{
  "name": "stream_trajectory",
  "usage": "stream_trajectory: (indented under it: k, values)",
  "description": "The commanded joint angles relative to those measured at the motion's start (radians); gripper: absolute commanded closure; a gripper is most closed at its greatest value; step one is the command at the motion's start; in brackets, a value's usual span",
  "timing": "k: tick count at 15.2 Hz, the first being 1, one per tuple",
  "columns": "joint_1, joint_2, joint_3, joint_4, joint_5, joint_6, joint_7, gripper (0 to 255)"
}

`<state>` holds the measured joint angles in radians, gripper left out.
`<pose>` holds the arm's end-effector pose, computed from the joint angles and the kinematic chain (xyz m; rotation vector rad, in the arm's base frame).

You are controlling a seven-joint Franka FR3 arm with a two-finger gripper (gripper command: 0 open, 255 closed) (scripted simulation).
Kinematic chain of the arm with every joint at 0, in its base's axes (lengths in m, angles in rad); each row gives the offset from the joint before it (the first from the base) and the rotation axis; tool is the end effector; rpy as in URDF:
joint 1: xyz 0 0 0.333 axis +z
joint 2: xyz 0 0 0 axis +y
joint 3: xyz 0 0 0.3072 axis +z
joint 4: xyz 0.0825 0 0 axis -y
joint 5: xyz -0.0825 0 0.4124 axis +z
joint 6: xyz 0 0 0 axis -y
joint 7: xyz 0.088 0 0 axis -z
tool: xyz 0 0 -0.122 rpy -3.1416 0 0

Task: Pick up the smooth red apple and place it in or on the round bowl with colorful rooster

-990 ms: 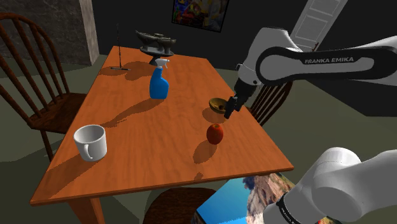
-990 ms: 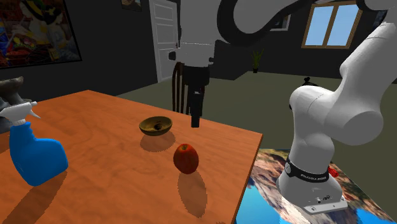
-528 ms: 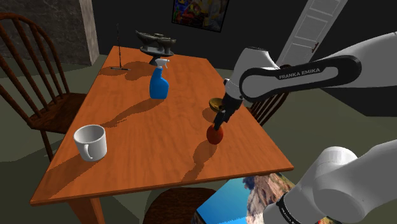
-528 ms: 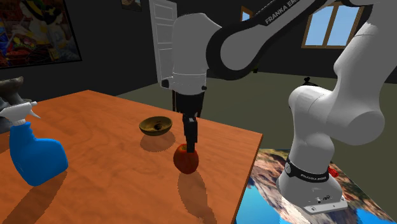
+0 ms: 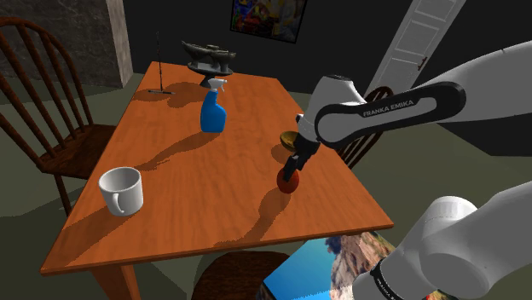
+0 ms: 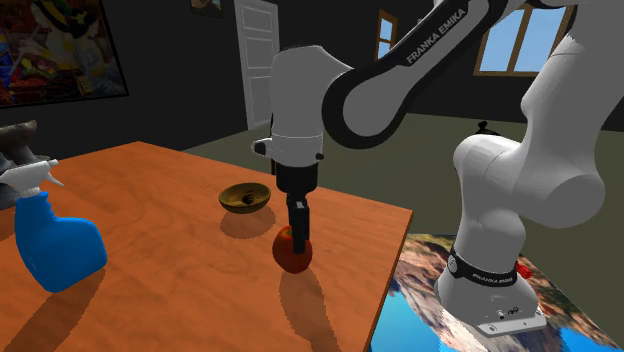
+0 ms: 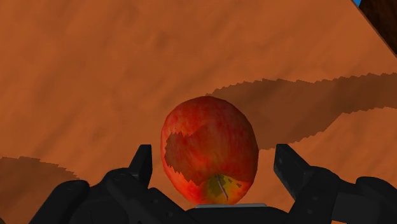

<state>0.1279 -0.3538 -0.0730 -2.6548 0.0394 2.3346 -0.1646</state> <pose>0.4245 0.0267 0.3168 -3.0738 -0.3034 -0.0544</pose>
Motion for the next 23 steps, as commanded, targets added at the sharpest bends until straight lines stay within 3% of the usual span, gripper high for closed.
stream_trajectory:
  k: [1,5,6,15,23]
  values:
    - [0.0,0.002,0.0,0.0,0.0,0.002,0.0,0]
    - [0.0,0.002,0.0,0.0,0.0,0.002,0.0,0]
    - [0.0,0.002,0.0,0.0,0.0,0.002,0.0,255]
    - [0.0,0.002,0.0,0.0,0.0,0.002,0.0,255]
    - [-0.004,-0.067,0.004,0.059,-0.008,-0.125,0.01,255]
